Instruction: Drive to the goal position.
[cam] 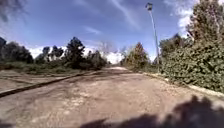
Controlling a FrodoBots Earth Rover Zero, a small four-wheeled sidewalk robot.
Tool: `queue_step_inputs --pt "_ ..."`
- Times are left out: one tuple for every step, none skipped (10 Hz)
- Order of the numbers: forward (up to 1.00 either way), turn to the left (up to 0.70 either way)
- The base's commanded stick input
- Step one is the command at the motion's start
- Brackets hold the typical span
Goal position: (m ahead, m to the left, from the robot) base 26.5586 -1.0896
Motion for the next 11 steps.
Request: queue_step_inputs --pt "1.00 0.00" --pt "1.00 -0.23" --pt "1.00 -0.14" --pt "1.00 0.00" --pt "1.00 0.00" --pt "1.00 0.00" --pt "1.00 0.00" --pt "1.00 0.00" --pt "1.00 0.00" --pt "1.00 0.00" --pt "1.00 0.00"
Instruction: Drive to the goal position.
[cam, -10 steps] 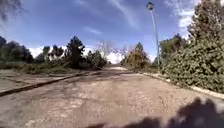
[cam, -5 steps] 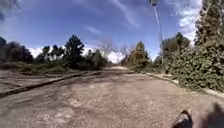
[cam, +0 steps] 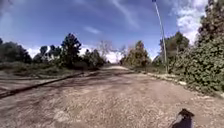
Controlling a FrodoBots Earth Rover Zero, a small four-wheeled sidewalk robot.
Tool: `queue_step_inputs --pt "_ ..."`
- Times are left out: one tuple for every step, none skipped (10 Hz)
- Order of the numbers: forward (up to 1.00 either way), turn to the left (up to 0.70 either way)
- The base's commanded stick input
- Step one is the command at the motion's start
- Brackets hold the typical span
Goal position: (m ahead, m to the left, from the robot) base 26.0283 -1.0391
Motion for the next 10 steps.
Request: queue_step_inputs --pt "1.00 0.00" --pt "1.00 0.00" --pt "1.00 0.00" --pt "1.00 0.00" --pt "1.00 0.00" --pt "1.00 0.00" --pt "1.00 0.00" --pt "1.00 0.00" --pt "1.00 0.00" --pt "1.00 0.00"
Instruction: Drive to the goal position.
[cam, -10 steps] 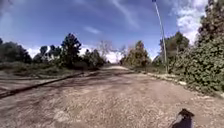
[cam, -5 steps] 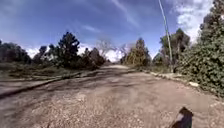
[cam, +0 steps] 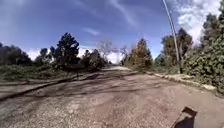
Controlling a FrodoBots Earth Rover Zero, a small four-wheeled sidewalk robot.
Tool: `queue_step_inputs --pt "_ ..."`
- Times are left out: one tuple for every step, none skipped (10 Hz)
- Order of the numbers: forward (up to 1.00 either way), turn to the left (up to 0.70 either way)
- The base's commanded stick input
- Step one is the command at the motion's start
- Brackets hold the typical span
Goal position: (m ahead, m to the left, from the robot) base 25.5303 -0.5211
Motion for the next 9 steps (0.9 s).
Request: queue_step_inputs --pt "1.00 0.00" --pt "1.00 0.00" --pt "1.00 0.00" --pt "1.00 0.00" --pt "1.00 0.00" --pt "1.00 0.00" --pt "1.00 0.00" --pt "1.00 0.00" --pt "1.00 0.00"
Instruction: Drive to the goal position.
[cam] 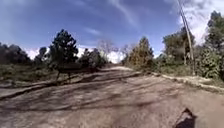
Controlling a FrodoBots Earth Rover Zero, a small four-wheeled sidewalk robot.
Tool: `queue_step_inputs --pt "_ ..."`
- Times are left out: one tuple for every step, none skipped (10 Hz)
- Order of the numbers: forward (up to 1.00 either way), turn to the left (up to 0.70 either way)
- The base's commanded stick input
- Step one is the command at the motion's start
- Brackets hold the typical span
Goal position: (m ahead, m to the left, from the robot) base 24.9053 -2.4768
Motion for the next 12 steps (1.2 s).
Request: queue_step_inputs --pt "1.00 0.00" --pt "1.00 0.00" --pt "1.00 0.00" --pt "1.00 0.00" --pt "1.00 0.00" --pt "1.00 0.00" --pt "1.00 0.00" --pt "1.00 0.00" --pt "1.00 0.00" --pt "1.00 0.00" --pt "1.00 0.00" --pt "1.00 0.00"
